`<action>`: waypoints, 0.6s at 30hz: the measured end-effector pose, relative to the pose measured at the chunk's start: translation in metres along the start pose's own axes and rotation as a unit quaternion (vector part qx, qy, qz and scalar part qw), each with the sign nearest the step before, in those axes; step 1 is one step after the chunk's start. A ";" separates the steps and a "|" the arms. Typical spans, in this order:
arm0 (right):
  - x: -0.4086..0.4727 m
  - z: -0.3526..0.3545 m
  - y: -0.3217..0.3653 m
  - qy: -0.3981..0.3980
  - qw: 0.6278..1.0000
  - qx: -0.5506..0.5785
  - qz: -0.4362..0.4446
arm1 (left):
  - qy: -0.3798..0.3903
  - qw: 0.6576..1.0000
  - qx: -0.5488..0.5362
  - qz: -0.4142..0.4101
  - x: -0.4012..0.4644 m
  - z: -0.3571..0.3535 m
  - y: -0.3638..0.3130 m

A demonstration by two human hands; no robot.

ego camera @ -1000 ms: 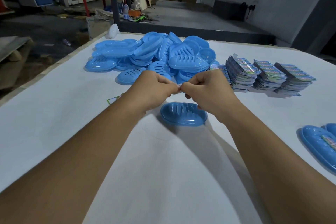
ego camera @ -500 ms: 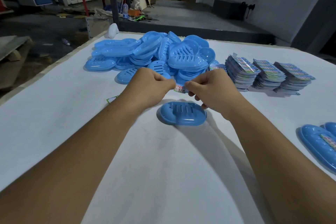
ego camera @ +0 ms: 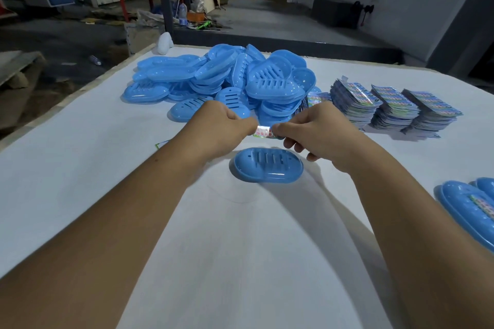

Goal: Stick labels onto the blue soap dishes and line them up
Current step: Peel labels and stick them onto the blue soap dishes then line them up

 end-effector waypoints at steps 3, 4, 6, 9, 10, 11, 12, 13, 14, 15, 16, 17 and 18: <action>-0.002 0.003 0.001 -0.001 0.997 -0.074 0.011 | 0.022 0.999 0.032 0.008 -0.001 -0.004 0.003; -0.003 0.004 0.001 -0.003 0.995 -0.095 0.015 | 0.029 0.999 0.041 0.012 -0.001 -0.005 0.004; -0.006 0.007 0.003 -0.007 0.991 -0.131 0.024 | 0.038 0.998 0.051 0.017 -0.002 -0.007 0.006; -0.011 0.007 0.006 -0.015 0.981 -0.188 0.040 | 0.048 0.997 0.053 0.021 -0.002 -0.010 0.009; -0.013 0.007 0.007 -0.017 0.978 -0.201 0.043 | 0.050 0.997 0.056 0.021 -0.001 -0.010 0.009; -0.014 0.006 0.008 -0.019 0.976 -0.211 0.045 | 0.051 0.996 0.069 0.017 0.000 -0.011 0.009; -0.015 0.005 0.009 -0.019 0.974 -0.219 0.046 | 0.052 0.995 0.084 0.012 0.000 -0.011 0.009; -0.015 0.004 0.009 -0.019 0.973 -0.227 0.046 | 0.053 0.994 0.095 0.007 0.001 -0.010 0.009; -0.016 0.002 0.010 -0.019 0.970 -0.236 0.045 | 0.057 0.993 0.108 0.001 0.001 -0.010 0.008; -0.016 0.001 0.011 -0.019 0.968 -0.245 0.045 | 0.061 0.990 0.124 -0.005 0.002 -0.010 0.008; -0.016 0.000 0.011 -0.020 0.966 -0.252 0.045 | 0.063 0.988 0.137 -0.007 0.002 -0.010 0.007; -0.016 -0.001 0.011 -0.022 0.965 -0.257 0.047 | 0.062 0.987 0.149 -0.009 0.001 -0.010 0.006; -0.016 -0.001 0.011 -0.026 0.964 -0.259 0.049 | 0.060 0.985 0.159 -0.009 0.000 -0.010 0.005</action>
Point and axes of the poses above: each hand's wrist, its own x-axis towards the middle knuckle, its own z-axis out of the back of the hand, y = z × x, the point moved 2 cm from there along x, towards the middle knuckle, and after that the axes turned 11 degrees about -z, right-handed, at the moved point
